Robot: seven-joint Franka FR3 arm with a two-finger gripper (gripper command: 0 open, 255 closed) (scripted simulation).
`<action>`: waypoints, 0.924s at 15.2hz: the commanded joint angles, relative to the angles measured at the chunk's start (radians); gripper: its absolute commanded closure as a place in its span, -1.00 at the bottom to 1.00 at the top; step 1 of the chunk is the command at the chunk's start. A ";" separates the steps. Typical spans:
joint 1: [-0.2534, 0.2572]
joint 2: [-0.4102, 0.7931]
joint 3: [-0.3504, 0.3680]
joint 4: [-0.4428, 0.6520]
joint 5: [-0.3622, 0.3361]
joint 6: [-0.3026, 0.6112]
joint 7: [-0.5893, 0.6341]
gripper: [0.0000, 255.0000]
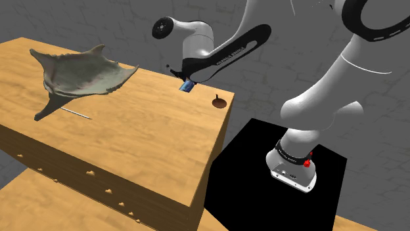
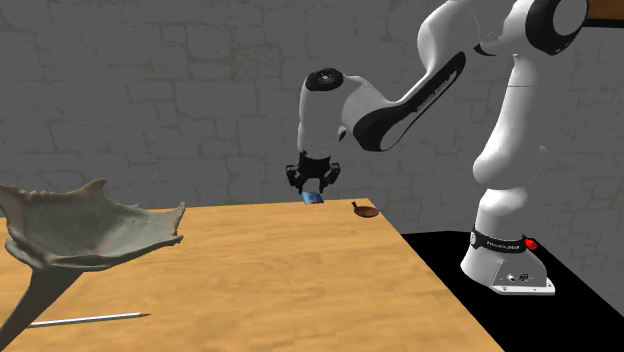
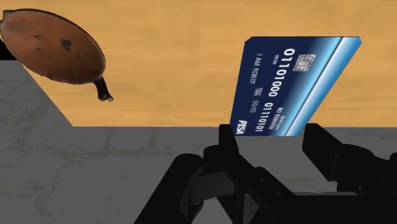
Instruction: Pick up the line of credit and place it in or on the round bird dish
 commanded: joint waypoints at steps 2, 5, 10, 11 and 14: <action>0.006 -0.052 -0.015 0.009 0.060 -0.005 -0.055 1.00; 0.018 -0.093 -0.036 0.025 0.108 -0.019 -0.103 1.00; 0.153 -0.350 -0.217 -0.154 0.317 0.064 -0.274 1.00; 0.190 -0.397 -0.259 -0.195 0.348 0.072 -0.304 1.00; 0.289 -0.530 -0.365 -0.310 0.418 0.079 -0.383 1.00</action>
